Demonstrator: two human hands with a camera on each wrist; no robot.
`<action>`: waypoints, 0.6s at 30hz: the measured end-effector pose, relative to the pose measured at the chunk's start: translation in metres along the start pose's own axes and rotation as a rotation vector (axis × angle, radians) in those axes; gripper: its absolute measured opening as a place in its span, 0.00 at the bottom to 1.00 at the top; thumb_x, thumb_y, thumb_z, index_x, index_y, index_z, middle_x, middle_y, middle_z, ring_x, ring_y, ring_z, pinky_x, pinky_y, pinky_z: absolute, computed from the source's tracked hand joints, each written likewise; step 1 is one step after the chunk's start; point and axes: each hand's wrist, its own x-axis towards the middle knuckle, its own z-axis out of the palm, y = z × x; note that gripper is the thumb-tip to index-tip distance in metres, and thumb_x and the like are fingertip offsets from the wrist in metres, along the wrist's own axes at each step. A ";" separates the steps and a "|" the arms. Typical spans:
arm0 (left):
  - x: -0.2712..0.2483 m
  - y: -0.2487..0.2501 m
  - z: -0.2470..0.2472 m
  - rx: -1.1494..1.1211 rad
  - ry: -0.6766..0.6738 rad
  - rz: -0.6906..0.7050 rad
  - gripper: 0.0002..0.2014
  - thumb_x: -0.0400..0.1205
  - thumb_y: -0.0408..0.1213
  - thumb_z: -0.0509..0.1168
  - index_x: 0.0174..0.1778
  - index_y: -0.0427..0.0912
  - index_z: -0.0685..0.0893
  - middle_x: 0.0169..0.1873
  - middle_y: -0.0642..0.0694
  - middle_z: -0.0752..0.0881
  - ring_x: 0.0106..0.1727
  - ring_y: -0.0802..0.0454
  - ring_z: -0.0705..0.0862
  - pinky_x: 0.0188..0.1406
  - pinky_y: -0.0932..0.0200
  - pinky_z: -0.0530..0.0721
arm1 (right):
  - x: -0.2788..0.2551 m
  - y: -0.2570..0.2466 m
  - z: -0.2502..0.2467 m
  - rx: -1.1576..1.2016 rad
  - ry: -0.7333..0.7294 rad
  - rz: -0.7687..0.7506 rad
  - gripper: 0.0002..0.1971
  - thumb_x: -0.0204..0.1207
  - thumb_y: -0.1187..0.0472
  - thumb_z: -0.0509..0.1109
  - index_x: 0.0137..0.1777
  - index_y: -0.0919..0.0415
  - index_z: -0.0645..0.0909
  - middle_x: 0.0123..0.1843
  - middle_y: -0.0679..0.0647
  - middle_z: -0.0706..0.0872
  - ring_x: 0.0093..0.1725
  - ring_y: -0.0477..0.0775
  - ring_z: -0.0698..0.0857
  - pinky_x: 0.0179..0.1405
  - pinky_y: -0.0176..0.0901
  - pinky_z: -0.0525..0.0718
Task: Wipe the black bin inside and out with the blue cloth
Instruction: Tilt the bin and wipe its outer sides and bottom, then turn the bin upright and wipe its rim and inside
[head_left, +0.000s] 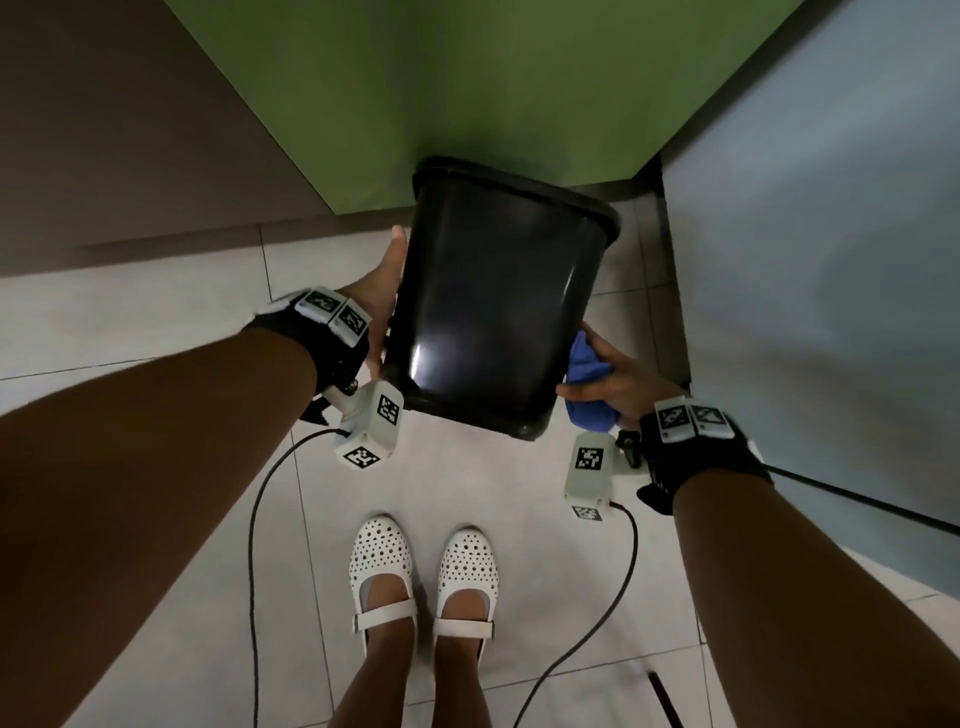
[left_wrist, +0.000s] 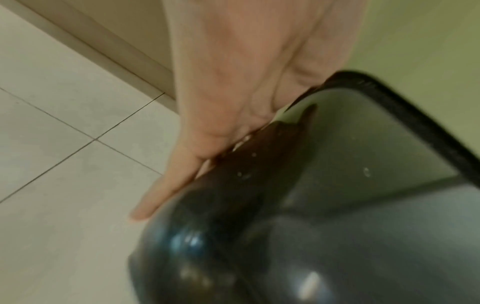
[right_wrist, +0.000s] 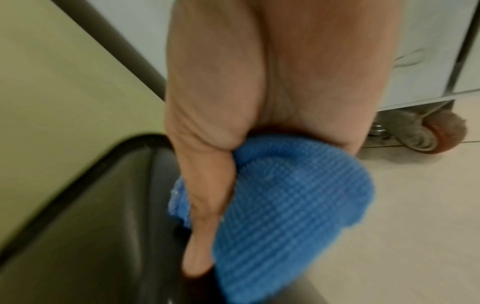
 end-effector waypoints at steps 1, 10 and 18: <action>-0.003 -0.004 0.003 -0.037 -0.045 0.022 0.52 0.60 0.83 0.40 0.72 0.54 0.73 0.68 0.42 0.78 0.68 0.32 0.75 0.59 0.23 0.72 | 0.000 0.011 0.003 -0.023 0.031 -0.014 0.48 0.63 0.70 0.76 0.81 0.52 0.58 0.71 0.45 0.77 0.73 0.50 0.74 0.78 0.54 0.66; 0.015 -0.042 0.030 -0.200 -0.009 0.232 0.34 0.77 0.68 0.50 0.75 0.54 0.61 0.76 0.48 0.65 0.81 0.46 0.58 0.71 0.37 0.63 | -0.004 0.051 0.034 0.234 0.360 0.020 0.35 0.70 0.88 0.61 0.76 0.63 0.69 0.57 0.53 0.84 0.53 0.48 0.82 0.39 0.18 0.81; 0.025 -0.072 0.009 -0.261 -0.279 0.320 0.22 0.83 0.49 0.54 0.75 0.65 0.64 0.78 0.55 0.65 0.79 0.48 0.60 0.63 0.15 0.60 | 0.017 0.059 0.020 0.313 0.378 -0.048 0.17 0.80 0.81 0.54 0.65 0.67 0.70 0.45 0.50 0.91 0.43 0.41 0.90 0.39 0.31 0.87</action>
